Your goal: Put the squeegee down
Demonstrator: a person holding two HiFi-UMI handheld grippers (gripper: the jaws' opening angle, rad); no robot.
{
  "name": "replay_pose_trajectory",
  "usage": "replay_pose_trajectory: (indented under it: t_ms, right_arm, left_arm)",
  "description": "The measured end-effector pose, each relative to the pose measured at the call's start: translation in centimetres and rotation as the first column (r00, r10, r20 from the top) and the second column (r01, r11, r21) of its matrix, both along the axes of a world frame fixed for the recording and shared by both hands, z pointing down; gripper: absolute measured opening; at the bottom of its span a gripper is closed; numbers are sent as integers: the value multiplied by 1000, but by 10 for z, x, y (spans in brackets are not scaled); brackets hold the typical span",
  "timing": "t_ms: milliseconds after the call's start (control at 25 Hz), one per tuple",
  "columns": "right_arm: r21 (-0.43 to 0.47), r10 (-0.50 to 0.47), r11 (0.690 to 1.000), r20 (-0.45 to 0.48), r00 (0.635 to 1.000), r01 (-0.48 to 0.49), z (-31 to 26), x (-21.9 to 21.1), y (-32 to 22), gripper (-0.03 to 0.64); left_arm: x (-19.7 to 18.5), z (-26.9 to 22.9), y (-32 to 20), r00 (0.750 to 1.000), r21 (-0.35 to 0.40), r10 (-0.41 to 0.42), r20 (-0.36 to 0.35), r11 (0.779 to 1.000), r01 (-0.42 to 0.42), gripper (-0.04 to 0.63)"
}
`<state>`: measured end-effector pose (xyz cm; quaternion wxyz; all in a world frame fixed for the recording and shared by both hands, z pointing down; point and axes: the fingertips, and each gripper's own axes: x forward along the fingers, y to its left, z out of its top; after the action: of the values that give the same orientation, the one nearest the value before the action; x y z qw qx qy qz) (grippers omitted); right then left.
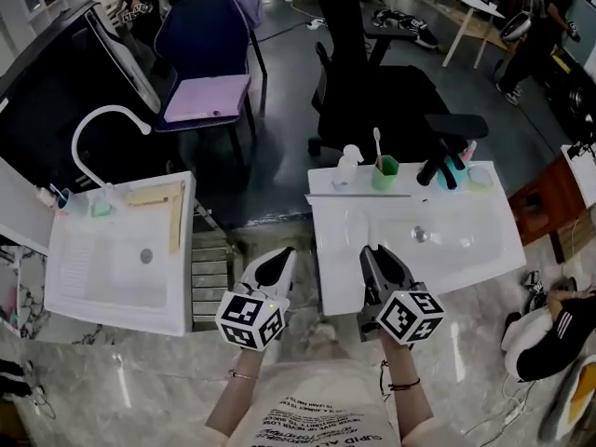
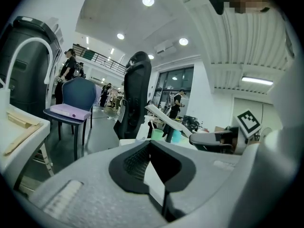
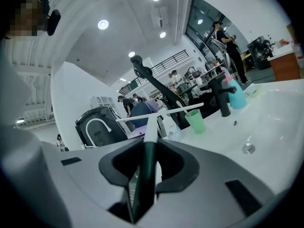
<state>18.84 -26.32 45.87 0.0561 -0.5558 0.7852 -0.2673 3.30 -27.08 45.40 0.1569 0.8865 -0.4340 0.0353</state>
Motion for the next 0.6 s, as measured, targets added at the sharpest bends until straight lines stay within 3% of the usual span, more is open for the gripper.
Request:
replay_pose_trajectory:
  t_ms: [320,600]
  right_arm:
    - [-83,-105,991,-5,994,105,36,-6,-33,97]
    - [-147,-148,978,-7,989,145,67,-9,-46,97]
  left_arm:
    - [2,31,-21,995,-72,-98,2,993,98,21]
    - [9,58,-32,992,-130,-125,11,984,125,21]
